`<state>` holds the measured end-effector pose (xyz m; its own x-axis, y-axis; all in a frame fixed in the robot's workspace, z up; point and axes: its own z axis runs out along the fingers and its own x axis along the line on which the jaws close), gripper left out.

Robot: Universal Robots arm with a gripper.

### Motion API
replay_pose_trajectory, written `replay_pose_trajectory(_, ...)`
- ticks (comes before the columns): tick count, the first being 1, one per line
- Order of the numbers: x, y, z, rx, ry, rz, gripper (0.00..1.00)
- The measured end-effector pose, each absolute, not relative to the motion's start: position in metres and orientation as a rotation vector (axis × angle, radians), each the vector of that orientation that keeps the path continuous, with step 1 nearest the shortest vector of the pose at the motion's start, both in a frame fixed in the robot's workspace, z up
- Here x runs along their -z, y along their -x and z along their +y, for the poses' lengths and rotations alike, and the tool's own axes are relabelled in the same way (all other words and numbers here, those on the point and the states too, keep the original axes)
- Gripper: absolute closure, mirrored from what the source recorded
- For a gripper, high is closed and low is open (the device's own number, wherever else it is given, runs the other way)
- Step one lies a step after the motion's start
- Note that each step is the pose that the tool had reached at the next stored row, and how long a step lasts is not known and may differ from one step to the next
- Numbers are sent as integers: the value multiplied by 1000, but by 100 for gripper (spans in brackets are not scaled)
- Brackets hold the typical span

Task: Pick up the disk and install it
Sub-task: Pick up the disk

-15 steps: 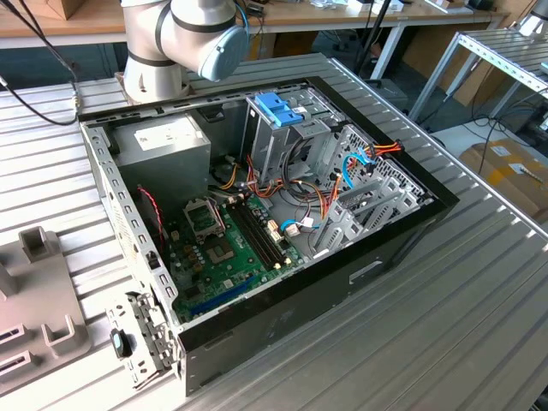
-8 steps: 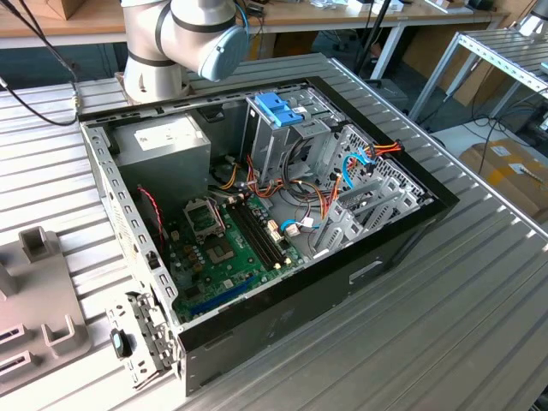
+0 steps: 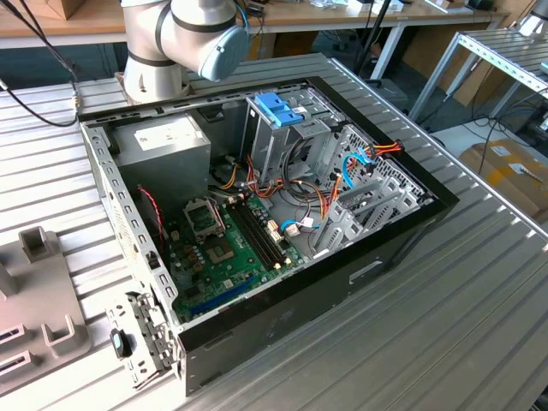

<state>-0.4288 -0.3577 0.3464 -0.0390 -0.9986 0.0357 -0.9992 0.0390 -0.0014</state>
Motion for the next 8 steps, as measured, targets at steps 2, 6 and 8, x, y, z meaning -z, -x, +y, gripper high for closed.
replay_pose_trajectory(2,-345,429,-358,-40,-2160,-2246,89)
replay_pose_trajectory(6,-345,429,-358,-40,-2160,-2246,89)
replay_pose_trajectory(8,-345,429,-358,-40,-2160,-2246,89)
